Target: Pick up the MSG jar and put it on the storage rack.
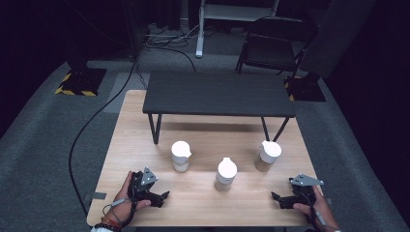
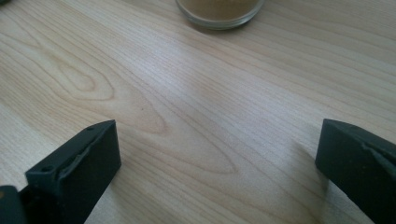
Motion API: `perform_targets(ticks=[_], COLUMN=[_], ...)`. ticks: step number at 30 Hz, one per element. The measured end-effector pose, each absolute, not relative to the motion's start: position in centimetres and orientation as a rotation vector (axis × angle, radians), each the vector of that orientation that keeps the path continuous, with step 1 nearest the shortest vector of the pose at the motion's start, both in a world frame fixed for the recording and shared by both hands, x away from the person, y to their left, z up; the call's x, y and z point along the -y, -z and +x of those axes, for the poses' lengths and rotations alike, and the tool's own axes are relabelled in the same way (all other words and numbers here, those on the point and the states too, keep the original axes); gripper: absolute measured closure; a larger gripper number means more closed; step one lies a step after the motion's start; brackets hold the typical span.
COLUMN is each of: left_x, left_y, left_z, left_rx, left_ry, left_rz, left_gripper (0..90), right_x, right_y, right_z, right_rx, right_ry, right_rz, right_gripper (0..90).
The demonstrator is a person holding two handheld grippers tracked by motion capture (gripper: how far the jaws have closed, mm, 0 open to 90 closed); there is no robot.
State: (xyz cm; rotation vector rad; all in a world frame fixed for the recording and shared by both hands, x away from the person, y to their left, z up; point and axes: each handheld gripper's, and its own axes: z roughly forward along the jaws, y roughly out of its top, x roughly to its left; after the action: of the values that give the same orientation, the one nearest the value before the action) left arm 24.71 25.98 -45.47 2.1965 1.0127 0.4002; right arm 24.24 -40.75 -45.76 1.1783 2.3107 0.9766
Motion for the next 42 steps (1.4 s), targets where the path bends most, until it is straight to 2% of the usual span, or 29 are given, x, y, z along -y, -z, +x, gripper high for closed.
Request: perform_targets(ticks=[28,42], left_x=[-25.4,-25.0], left_y=[45.1,44.2], left_z=[24.7,24.0], left_rx=[-1.075,-1.075], left_ry=[-0.400,-0.458], left_rz=[2.180,2.137], left_gripper=[1.6,1.7], right_x=[40.7,40.7], right_y=[45.8,45.8], right_z=[24.2,24.2], right_rx=[-2.307,-2.306], right_ry=[-0.975,-0.975], right_rz=[1.185,1.185], right_gripper=[0.0,0.0])
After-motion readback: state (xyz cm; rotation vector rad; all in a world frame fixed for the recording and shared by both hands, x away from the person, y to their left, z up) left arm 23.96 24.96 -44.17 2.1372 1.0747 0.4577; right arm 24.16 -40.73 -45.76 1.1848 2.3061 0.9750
